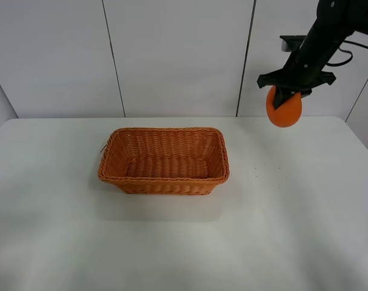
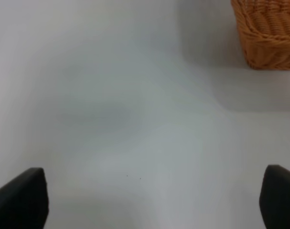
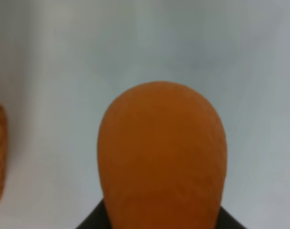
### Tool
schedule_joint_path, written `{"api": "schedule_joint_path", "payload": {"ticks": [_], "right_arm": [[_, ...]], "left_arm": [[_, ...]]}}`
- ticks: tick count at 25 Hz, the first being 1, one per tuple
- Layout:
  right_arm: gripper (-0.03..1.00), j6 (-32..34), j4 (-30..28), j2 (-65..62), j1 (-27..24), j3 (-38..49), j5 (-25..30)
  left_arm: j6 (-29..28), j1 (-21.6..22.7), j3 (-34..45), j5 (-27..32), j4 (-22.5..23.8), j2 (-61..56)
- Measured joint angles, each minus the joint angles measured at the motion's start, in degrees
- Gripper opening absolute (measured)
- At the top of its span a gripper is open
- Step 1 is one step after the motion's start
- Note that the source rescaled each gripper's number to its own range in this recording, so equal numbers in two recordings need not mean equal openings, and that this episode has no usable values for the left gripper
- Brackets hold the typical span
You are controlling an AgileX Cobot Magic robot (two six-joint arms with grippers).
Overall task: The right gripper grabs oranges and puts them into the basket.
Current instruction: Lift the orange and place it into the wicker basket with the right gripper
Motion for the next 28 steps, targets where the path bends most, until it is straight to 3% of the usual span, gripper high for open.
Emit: {"api": "schedule_joint_path", "payload": {"ticks": [9, 18, 23, 26, 28], "right_arm": [[0.01, 1.3, -0.8, 0.1, 12.3, -4.7, 0.4], [0.01, 1.8, -0.6, 6.2, 27.7, -4.8, -8.4], [0.01, 1.8, -1.5, 14.0, 30.6, -4.8, -15.5], [0.01, 2.2, -1.2, 17.3, 30.6, -4.8, -16.9], [0.14, 2.4, -1.2, 18.4, 30.6, -4.8, -17.0]], "left_arm": [[0.0, 0.0, 0.0, 0.0, 0.0, 0.0], [0.0, 0.0, 0.0, 0.0, 0.0, 0.0], [0.0, 0.0, 0.0, 0.0, 0.0, 0.0], [0.0, 0.0, 0.0, 0.0, 0.0, 0.0], [0.0, 0.0, 0.0, 0.0, 0.0, 0.0]]}}
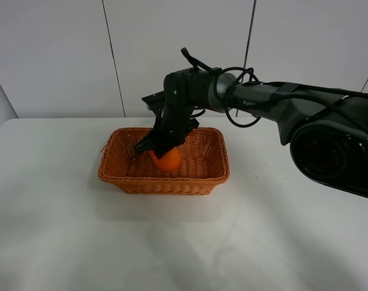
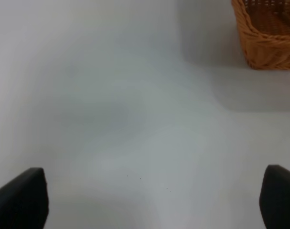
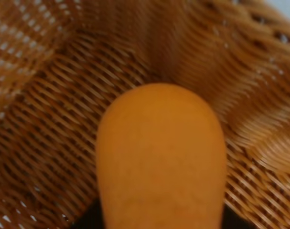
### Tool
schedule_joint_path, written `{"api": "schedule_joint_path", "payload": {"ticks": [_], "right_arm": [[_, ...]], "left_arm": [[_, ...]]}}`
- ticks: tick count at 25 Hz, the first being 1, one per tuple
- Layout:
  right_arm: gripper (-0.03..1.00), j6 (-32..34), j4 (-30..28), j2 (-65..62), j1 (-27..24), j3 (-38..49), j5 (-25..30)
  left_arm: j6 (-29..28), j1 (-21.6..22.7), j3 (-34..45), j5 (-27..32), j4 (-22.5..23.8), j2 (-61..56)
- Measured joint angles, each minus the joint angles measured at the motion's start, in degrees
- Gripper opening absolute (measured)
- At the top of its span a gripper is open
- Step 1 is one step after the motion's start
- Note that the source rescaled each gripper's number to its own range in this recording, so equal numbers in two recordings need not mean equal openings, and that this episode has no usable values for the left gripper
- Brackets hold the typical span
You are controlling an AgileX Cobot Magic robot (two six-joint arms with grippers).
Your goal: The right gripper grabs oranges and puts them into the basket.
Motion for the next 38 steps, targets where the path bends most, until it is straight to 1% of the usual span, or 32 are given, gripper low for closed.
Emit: {"api": "schedule_joint_path", "payload": {"ticks": [1, 4, 5, 6, 8, 10, 12, 15, 17, 19, 22, 27, 36, 38], "right_arm": [[0.25, 0.0, 0.0, 0.1, 0.0, 0.0, 0.0], [0.74, 0.0, 0.4, 0.1, 0.0, -0.1, 0.0], [0.83, 0.0, 0.4, 0.1, 0.0, -0.2, 0.1], [0.90, 0.1, 0.4, 0.1, 0.0, -0.6, 0.6], [0.97, 0.1, 0.4, 0.1, 0.0, -2.2, 2.8], [0.99, 0.1, 0.4, 0.1, 0.0, -6.0, 5.9], [1.00, 0.1, 0.0, 0.1, 0.0, -10.2, 10.8], [1.00, 0.2, -2.3, 0.0, 0.0, -18.5, 16.8], [1.00, 0.9, -3.7, -1.2, -0.2, -21.4, 17.9], [1.00, 1.3, -3.9, -2.6, -0.8, -22.3, 18.2], [1.00, 1.2, -4.0, -3.7, -3.0, -22.7, 18.5], [1.00, 1.2, -4.1, -3.2, -9.6, -22.7, 18.9], [1.00, 1.2, -4.1, -3.2, -25.8, -22.7, 18.9], [1.00, 1.2, -3.6, -3.2, -28.4, -22.7, 18.9]], "left_arm": [[0.0, 0.0, 0.0, 0.0, 0.0, 0.0], [0.0, 0.0, 0.0, 0.0, 0.0, 0.0], [0.0, 0.0, 0.0, 0.0, 0.0, 0.0], [0.0, 0.0, 0.0, 0.0, 0.0, 0.0], [0.0, 0.0, 0.0, 0.0, 0.0, 0.0], [0.0, 0.0, 0.0, 0.0, 0.0, 0.0], [0.0, 0.0, 0.0, 0.0, 0.0, 0.0], [0.0, 0.0, 0.0, 0.0, 0.0, 0.0], [0.0, 0.0, 0.0, 0.0, 0.0, 0.0], [0.0, 0.0, 0.0, 0.0, 0.0, 0.0], [0.0, 0.0, 0.0, 0.0, 0.0, 0.0], [0.0, 0.0, 0.0, 0.0, 0.0, 0.0], [0.0, 0.0, 0.0, 0.0, 0.0, 0.0], [0.0, 0.0, 0.0, 0.0, 0.0, 0.0]]}}
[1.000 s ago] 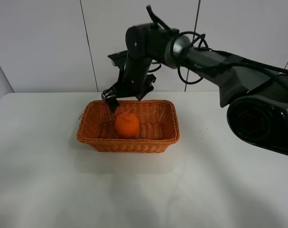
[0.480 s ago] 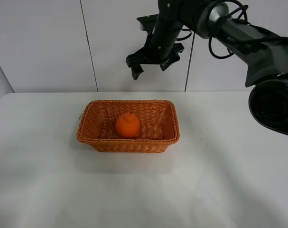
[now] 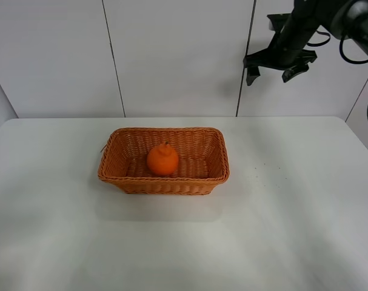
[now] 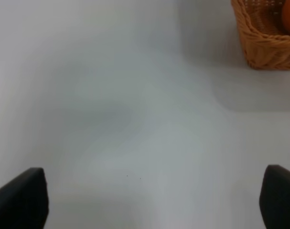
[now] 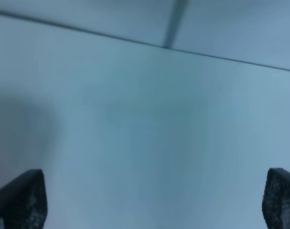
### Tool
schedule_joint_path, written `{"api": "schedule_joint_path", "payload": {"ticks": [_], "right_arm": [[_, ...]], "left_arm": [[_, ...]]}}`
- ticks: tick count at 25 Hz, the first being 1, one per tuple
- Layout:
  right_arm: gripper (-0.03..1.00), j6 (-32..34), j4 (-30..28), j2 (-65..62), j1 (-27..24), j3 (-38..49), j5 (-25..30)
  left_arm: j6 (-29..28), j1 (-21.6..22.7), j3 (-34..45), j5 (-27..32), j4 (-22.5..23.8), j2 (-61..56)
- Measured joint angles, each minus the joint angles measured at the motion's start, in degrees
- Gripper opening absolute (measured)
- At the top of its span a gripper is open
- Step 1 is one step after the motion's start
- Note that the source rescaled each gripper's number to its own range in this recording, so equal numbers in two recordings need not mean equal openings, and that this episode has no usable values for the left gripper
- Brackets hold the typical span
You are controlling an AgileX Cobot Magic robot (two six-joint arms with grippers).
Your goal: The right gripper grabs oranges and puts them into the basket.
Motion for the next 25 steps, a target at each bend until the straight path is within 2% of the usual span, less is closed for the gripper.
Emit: {"api": "schedule_joint_path", "payload": {"ticks": [5, 14, 19, 25], "right_arm": [[1.00, 0.0, 0.6, 0.0, -5.3, 0.0, 0.0], [1.00, -0.3, 1.2, -3.3, -7.2, 7.3, 0.0], [1.00, -0.4, 1.5, -10.6, -7.2, 17.0, -0.1], [1.00, -0.4, 1.6, -24.7, -7.2, 36.5, -0.2]], "left_arm": [[0.0, 0.0, 0.0, 0.0, 0.0, 0.0], [0.0, 0.0, 0.0, 0.0, 0.0, 0.0], [0.0, 0.0, 0.0, 0.0, 0.0, 0.0], [0.0, 0.0, 0.0, 0.0, 0.0, 0.0]]}}
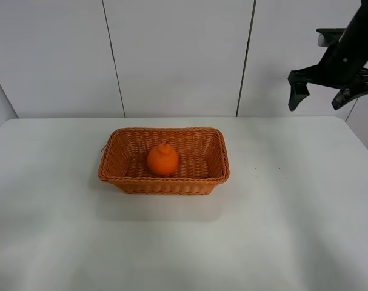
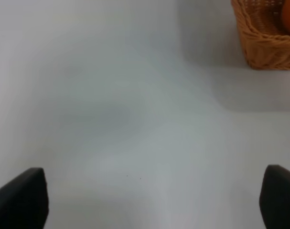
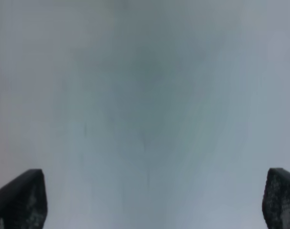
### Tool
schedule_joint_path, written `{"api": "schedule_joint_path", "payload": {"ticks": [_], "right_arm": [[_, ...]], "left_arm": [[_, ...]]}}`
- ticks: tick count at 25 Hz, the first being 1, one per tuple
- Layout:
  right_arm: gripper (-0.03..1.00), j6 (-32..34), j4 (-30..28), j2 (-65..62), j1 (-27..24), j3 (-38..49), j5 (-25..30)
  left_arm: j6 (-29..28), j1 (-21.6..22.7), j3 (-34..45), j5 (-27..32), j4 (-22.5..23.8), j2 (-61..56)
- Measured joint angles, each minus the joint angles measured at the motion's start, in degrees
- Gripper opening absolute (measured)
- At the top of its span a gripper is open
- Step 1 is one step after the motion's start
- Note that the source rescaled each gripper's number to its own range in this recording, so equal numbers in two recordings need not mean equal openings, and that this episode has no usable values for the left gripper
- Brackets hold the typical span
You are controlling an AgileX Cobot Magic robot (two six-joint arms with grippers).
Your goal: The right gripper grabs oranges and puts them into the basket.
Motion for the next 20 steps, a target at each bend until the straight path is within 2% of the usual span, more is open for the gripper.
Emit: {"api": "schedule_joint_path", "payload": {"ticks": [12, 16, 20], "right_arm": [[1.00, 0.0, 0.1, -35.2, 0.0, 48.7, -0.3], [1.00, 0.0, 0.1, -48.1, 0.0, 60.6, -5.6], [1.00, 0.0, 0.1, -61.6, 0.0, 68.3, -9.5]], "left_arm": [[0.0, 0.0, 0.0, 0.0, 0.0, 0.0], [0.0, 0.0, 0.0, 0.0, 0.0, 0.0], [0.0, 0.0, 0.0, 0.0, 0.0, 0.0]]}}
